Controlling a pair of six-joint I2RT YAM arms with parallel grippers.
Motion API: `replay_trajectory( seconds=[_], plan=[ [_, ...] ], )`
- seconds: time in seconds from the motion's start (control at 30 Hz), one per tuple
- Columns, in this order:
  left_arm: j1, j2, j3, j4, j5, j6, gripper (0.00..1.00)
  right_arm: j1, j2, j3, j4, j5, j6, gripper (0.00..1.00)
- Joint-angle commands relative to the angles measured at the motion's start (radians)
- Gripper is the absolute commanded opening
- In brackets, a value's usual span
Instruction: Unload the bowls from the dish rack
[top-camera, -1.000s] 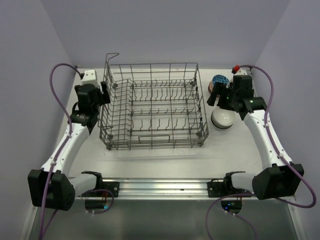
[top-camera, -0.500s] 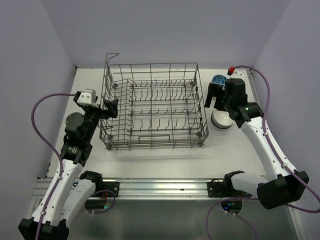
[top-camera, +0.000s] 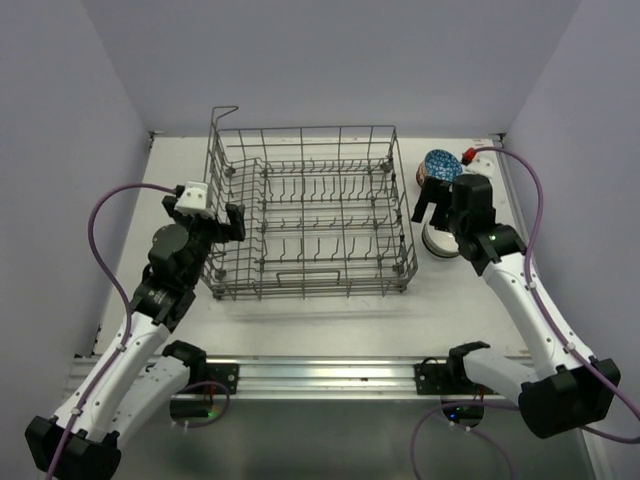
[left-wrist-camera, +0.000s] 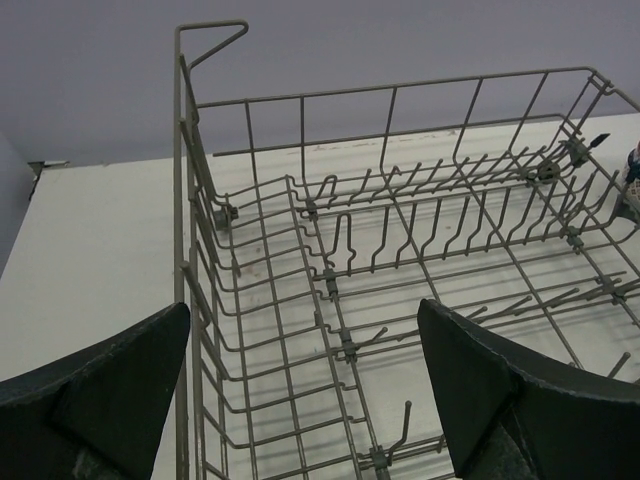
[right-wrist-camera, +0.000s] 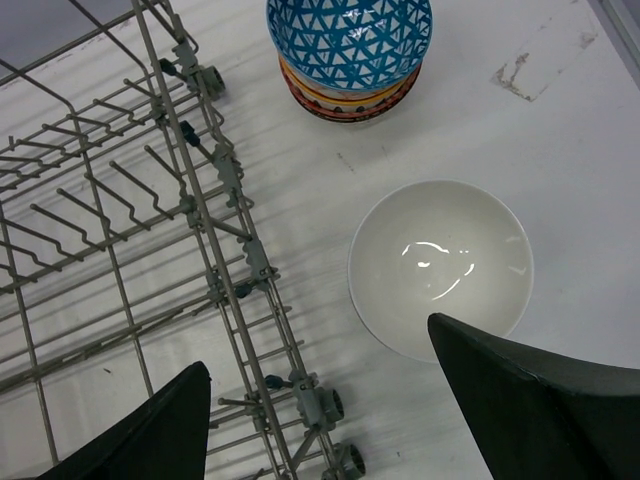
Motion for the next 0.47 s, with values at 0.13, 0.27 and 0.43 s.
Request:
replay_trajectory(
  seconds=[0.13, 0.27, 0.43],
  plan=[
    [-0.003, 0.003, 0.018, 0.015, -0.053, 0.025, 1.00, 0.001, -0.013, -0.005, 0.061, -0.007, 0.017, 0.99],
    [-0.004, 0.013, 0.019, 0.015, -0.059, 0.027, 1.00, 0.001, -0.028, -0.020, 0.085, -0.027, 0.017, 0.99],
    [-0.004, 0.012, 0.019, 0.011, -0.074, 0.022, 1.00, 0.001, -0.001, 0.006, 0.048, 0.009, 0.018, 0.99]
  ],
)
